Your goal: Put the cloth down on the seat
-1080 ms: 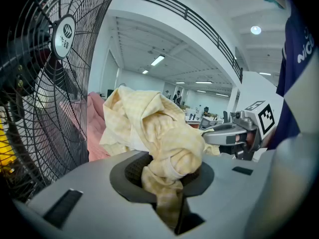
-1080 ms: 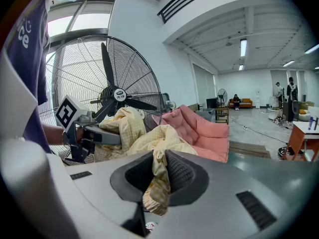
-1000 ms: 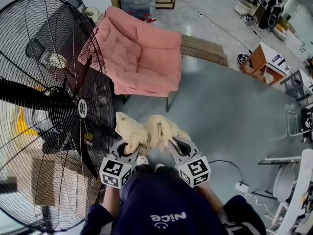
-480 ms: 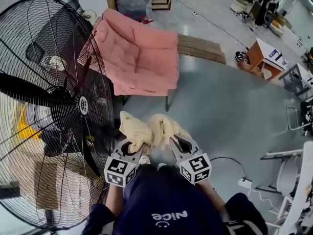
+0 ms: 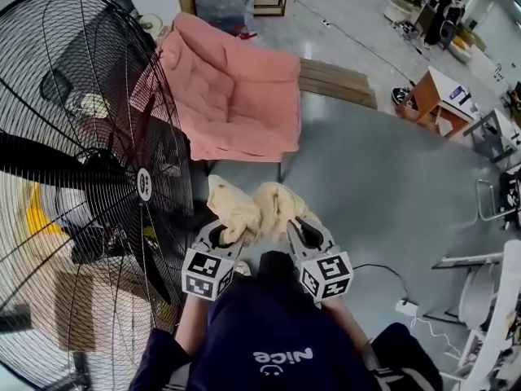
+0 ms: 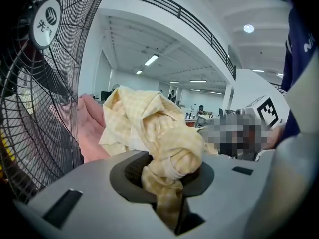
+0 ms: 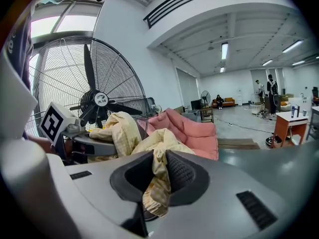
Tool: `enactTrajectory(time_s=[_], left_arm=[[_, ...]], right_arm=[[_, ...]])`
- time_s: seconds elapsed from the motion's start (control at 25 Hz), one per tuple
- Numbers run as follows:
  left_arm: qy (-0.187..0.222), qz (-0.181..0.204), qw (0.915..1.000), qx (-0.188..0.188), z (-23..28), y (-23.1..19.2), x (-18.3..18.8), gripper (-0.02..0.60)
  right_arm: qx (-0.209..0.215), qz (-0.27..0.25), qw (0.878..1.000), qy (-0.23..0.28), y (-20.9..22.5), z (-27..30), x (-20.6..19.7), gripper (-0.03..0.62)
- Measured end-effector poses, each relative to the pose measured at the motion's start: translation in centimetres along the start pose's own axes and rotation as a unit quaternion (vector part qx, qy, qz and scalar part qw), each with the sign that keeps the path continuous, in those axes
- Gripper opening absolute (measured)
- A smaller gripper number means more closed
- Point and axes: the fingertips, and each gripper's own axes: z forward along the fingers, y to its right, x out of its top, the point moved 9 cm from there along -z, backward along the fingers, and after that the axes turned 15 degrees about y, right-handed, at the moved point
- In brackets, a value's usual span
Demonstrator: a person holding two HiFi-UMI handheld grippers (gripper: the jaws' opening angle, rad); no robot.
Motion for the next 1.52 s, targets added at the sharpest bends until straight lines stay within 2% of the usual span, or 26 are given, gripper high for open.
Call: enactTrajectory(time_s=[0.24,0.52,0.84,1.16,1.52], left_arm=[[-0.005,-0.023,0.9994,0.027,3.3,-2.5,-0.7,0.106],[-0.004,-0.033,0.9974,0.063,11.6,-3.9,2.3,0.106],[0.005,-0.024,0.9951,0.095,20.5,-4.0,5.5,0.107],[-0.001,-0.021,0.9942,0.106,25.1,-4.2,5.7,0.107],[0.005,-0.037,0.9941,0.102,28.4,-6.3,6.7,0.109]], right_arm=[[0.028,0.008,0.999,-0.015,3.5,4.2,-0.6,0.078],[0.097,0.006,0.995,-0.028,11.6,11.2,2.3,0.078],[0.137,-0.007,0.99,-0.028,19.7,16.2,5.6,0.078],[0.154,-0.023,0.987,-0.032,23.8,18.9,6.3,0.078],[0.144,-0.014,0.989,-0.036,26.0,21.5,7.0,0.078]])
